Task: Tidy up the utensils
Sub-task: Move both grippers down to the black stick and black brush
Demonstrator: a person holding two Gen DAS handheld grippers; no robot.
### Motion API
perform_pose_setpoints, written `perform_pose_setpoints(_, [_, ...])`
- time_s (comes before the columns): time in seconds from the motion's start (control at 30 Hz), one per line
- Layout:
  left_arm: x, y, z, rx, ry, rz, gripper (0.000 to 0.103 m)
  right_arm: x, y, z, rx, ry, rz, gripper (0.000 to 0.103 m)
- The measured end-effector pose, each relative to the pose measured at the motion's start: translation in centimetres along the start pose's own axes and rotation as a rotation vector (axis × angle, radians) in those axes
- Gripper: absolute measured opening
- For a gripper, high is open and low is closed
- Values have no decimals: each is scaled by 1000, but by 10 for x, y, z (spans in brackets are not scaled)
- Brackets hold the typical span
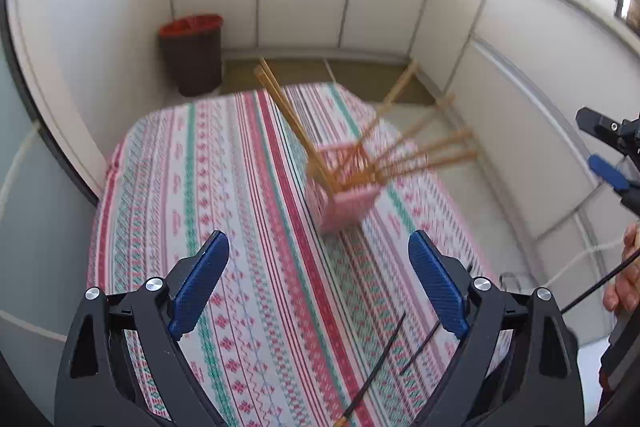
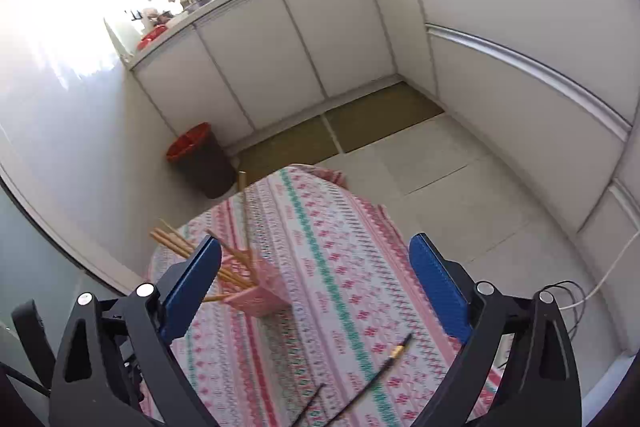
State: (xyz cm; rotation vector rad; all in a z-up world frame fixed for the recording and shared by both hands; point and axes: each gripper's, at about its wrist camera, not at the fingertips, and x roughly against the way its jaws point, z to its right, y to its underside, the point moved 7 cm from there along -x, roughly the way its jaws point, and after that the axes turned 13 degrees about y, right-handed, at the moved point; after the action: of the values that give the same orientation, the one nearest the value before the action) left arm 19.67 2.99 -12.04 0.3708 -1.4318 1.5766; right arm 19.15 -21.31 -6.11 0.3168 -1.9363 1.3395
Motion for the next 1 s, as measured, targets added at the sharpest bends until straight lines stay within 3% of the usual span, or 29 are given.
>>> perform_pose_setpoints(0.1, [-27,24,6,-26,-5,-92,89,-12,23,28,16,94,5,93])
perform_pose_setpoints(0.3, [-87,74,22,-86,7,-309,91,-44,82,80,56,224,-112,94])
perform_pose_setpoints(0.43, [-120,103,28,-119,9,-414,91,-59,101,101,109,255,-151,94])
perform_pose_setpoints(0.87, [-151,119,48,-166,35,-466,89,-67,109,123,94,207,-143,93])
perform_pose_setpoints(1.0, [-163,129,56,-176,42,-495,72,-67,109,120,101,206,-143,93])
